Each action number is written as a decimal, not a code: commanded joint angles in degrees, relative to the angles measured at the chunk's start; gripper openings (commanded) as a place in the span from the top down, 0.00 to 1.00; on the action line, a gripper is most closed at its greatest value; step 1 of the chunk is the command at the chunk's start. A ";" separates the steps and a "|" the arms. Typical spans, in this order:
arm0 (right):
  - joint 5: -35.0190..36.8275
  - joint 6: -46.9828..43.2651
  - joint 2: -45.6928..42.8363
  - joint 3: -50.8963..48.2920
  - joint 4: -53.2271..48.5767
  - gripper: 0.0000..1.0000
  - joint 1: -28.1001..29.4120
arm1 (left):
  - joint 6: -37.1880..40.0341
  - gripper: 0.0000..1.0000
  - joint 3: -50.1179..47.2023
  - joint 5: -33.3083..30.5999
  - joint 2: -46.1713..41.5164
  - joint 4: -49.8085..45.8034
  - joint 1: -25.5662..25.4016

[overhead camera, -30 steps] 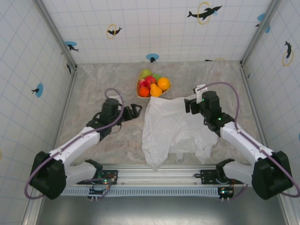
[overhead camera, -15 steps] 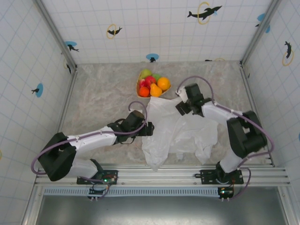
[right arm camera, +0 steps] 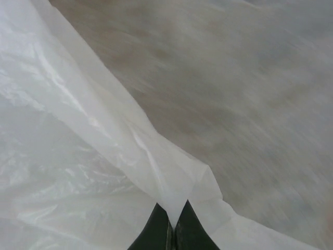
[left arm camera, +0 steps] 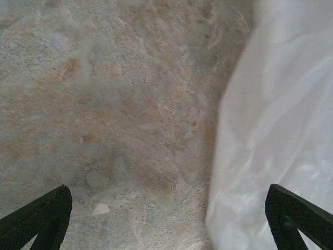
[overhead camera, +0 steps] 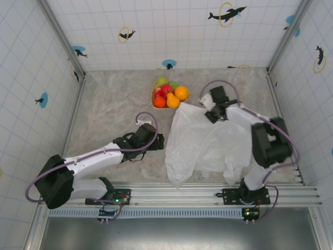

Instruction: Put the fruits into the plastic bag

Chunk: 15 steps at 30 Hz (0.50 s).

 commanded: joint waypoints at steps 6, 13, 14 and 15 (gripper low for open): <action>-5.33 27.47 -8.21 -0.70 -0.43 1.00 -26.70 | 2.01 0.03 4.89 -1.36 0.78 1.12 -0.07; -12.53 34.20 -0.57 0.30 -1.88 0.99 -31.38 | 0.36 0.03 2.49 -0.19 -0.23 4.31 -0.07; -12.35 34.29 -0.50 -0.69 -1.68 0.98 -31.30 | 0.05 0.03 1.99 -0.10 -0.54 4.48 -0.07; -12.24 34.37 -0.81 -2.26 -1.06 0.94 -31.27 | -0.13 0.03 1.54 -0.11 -0.90 4.82 -0.07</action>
